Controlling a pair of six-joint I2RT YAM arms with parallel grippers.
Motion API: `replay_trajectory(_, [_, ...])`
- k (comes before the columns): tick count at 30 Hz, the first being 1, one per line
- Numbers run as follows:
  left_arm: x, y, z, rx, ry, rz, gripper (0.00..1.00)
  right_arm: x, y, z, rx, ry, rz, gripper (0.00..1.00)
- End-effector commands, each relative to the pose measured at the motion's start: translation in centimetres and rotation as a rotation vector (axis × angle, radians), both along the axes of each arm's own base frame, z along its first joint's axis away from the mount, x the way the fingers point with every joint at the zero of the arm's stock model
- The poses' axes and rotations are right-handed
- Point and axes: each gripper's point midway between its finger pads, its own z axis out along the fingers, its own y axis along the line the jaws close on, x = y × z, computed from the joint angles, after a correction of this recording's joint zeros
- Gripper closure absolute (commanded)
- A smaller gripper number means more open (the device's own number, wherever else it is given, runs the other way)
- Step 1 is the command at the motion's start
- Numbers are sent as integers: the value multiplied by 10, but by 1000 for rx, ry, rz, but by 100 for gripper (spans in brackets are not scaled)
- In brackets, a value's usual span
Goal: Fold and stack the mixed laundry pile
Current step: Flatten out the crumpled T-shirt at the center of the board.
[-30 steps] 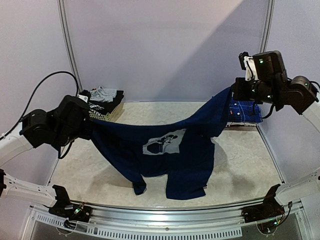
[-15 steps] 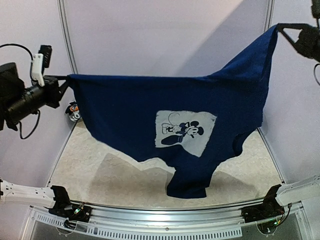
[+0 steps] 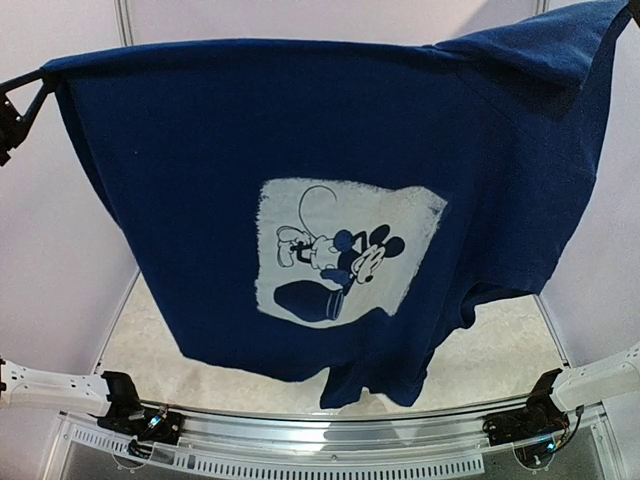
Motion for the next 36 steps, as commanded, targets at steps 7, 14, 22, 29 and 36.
replay_trajectory(7, [149, -32, -137, 376, 403, 558, 100, 203, 44, -102, -222, 315, -595, 100])
replay_trajectory(14, [252, -21, -348, 482, 872, 598, 100, 367, 123, -302, -421, 729, -469, 100])
replay_trajectory(22, [317, -1, -545, 638, 1218, 641, 100, 486, 147, -513, -429, 1015, -429, 100])
replay_trajectory(29, [330, -4, -558, 642, 1210, 649, 100, 502, 137, -548, -398, 1030, -419, 98])
replay_trajectory(36, [344, 5, -546, 643, 1148, 727, 100, 511, 124, -544, -354, 1000, -496, 98])
